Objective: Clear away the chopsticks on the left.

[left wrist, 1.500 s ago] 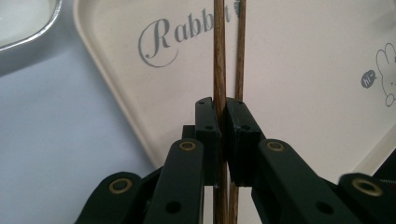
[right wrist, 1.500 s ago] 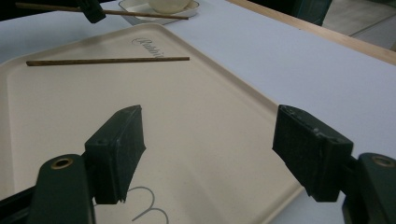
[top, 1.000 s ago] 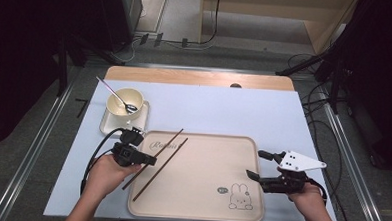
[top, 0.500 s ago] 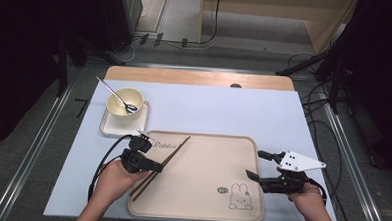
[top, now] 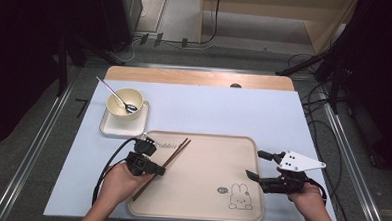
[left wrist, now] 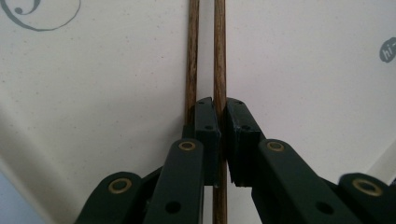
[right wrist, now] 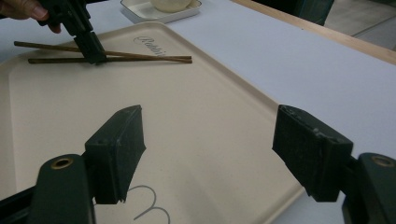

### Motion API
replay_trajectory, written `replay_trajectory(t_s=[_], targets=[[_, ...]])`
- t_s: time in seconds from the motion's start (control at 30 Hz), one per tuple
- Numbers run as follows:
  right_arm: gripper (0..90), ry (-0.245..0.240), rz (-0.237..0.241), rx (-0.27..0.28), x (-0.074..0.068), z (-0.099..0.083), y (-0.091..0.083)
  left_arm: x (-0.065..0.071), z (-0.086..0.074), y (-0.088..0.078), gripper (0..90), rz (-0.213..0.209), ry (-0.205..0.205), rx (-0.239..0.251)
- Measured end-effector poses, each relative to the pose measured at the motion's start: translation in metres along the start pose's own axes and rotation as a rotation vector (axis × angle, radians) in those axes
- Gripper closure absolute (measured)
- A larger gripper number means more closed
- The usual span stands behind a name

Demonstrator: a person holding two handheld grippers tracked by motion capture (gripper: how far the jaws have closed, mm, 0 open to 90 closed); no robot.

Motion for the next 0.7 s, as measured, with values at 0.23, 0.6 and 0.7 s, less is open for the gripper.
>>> replay_trajectory(t_s=[0.23, 0.6, 0.7], targets=[[25.0, 0.0, 0.001, 0.0, 0.0001, 0.0, 0.0001, -0.0003, -0.0002, 0.0026, 85.3, 0.005, -0.001, -0.001], [25.0, 0.0, 0.001, 0.0, 0.0, -0.0001, 0.0002, 0.0003, -0.0008, 0.0022, 82.4, -0.003, 0.007, -0.004], [25.0, 0.003, 0.001, 0.001, 0.0, 0.0, 0.0, 0.0006, 0.0, -0.001, 80.1, -0.007, 0.014, 0.005]])
Point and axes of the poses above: each handheld gripper's, and its own axes: y roughly forward along the jaws, z roughly out of its top, x roughly to its right, the point moved 6 cm from there along y, roughly forward along the jaws, and after that the axes turned 5 degrees about -z, right-handed, at the moved point
